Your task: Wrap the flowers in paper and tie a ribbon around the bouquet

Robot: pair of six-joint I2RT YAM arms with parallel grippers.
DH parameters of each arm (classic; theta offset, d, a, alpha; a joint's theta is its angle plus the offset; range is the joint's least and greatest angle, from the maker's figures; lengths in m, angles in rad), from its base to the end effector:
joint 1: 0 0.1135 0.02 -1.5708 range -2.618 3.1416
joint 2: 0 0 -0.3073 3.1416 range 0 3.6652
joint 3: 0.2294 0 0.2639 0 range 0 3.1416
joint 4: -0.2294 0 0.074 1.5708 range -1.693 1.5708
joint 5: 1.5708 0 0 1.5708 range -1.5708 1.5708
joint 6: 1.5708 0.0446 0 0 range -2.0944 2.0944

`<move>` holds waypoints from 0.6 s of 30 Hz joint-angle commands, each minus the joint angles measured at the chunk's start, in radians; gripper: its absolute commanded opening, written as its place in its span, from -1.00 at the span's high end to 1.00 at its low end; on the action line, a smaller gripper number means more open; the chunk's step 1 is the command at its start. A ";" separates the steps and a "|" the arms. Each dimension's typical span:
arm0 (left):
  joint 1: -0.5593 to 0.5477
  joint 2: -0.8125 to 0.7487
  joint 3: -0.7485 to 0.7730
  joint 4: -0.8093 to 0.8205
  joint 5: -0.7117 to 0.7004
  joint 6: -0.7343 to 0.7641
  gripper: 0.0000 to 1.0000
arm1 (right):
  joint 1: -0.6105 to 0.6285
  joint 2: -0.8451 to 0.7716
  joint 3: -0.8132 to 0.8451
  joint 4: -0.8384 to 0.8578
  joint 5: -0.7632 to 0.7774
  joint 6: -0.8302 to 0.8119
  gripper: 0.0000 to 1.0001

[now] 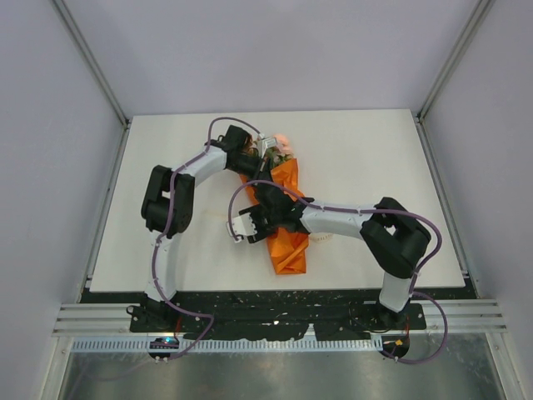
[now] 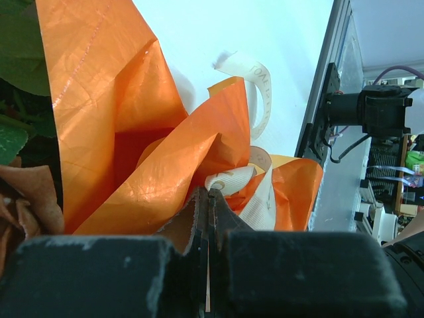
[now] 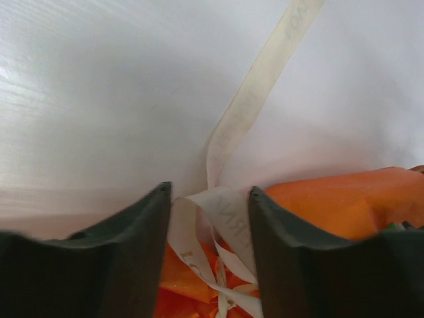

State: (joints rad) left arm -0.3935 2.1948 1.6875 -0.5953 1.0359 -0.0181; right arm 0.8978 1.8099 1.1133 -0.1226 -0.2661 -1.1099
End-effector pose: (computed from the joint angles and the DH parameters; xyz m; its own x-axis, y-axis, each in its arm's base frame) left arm 0.4443 -0.2260 0.2042 -0.8341 0.3363 -0.4373 0.5390 0.3281 -0.7758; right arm 0.2453 0.3266 0.2077 0.5734 -0.6670 -0.4758 -0.7932 -0.3066 -0.5261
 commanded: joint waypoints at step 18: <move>0.012 -0.067 0.048 -0.073 -0.031 0.110 1.00 | -0.105 -0.267 -0.003 -0.181 -0.209 0.148 0.90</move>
State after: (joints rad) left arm -0.3916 2.1960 1.7073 -0.6281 1.0149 0.0383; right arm 0.8421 1.6272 1.1133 -0.2363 -0.3813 -1.0260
